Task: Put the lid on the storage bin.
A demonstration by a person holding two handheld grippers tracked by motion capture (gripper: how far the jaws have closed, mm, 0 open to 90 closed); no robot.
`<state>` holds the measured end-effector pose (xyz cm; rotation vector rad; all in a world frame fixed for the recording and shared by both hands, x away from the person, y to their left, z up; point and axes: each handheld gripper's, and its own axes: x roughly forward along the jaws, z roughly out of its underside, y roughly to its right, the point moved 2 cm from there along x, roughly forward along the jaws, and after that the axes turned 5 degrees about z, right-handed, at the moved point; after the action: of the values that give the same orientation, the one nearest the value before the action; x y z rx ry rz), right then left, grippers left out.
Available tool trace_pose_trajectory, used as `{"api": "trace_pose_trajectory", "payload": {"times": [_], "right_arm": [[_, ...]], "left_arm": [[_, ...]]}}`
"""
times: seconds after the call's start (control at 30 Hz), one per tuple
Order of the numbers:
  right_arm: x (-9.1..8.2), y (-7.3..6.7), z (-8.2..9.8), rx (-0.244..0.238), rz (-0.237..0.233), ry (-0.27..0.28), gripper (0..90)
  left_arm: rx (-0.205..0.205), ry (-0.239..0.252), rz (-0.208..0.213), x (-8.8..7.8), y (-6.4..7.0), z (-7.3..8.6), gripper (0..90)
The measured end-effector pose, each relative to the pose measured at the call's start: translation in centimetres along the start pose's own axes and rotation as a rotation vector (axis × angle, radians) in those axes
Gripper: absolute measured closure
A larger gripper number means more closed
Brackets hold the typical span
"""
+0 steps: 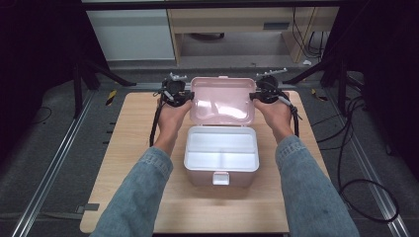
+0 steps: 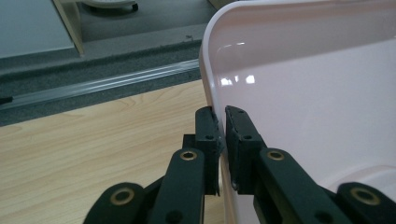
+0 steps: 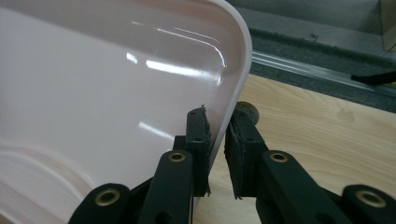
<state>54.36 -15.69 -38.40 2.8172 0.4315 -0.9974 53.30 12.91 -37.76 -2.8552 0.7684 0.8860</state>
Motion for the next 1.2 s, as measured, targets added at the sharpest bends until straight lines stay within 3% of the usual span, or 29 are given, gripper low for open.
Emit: {"api": "trace_pose_trajectory", "payload": {"times": [0.23, 0.5, 0.8, 0.97, 1.03, 1.2], "right_arm": [[-2.9, -1.3, 0.0, -0.045, 0.046, 0.083, 82.4], [-6.2, -2.3, 1.2, -0.062, 0.041, 0.173, 83.8], [-9.1, -2.9, 3.4, -0.063, -0.002, 0.247, 84.0], [-10.2, -3.1, 4.8, -0.084, -0.018, 0.273, 82.9], [-10.7, -3.3, 5.4, -0.090, -0.032, 0.278, 82.0], [-11.5, -3.3, 7.2, -0.081, -0.086, 0.300, 79.0]], "left_arm": [[0.027, 0.033, 0.009, -2.8, 0.8, -0.1, 83.9], [0.030, 0.078, 0.047, -5.8, 1.8, 1.2, 83.8], [0.037, 0.111, 0.097, -7.6, 2.6, 2.6, 81.5], [0.043, 0.121, 0.148, -8.7, 2.8, 3.7, 79.5], [0.037, 0.120, 0.172, -9.1, 2.8, 4.4, 77.2], [0.049, 0.134, 0.181, -10.3, 2.6, 6.6, 66.6]]}}
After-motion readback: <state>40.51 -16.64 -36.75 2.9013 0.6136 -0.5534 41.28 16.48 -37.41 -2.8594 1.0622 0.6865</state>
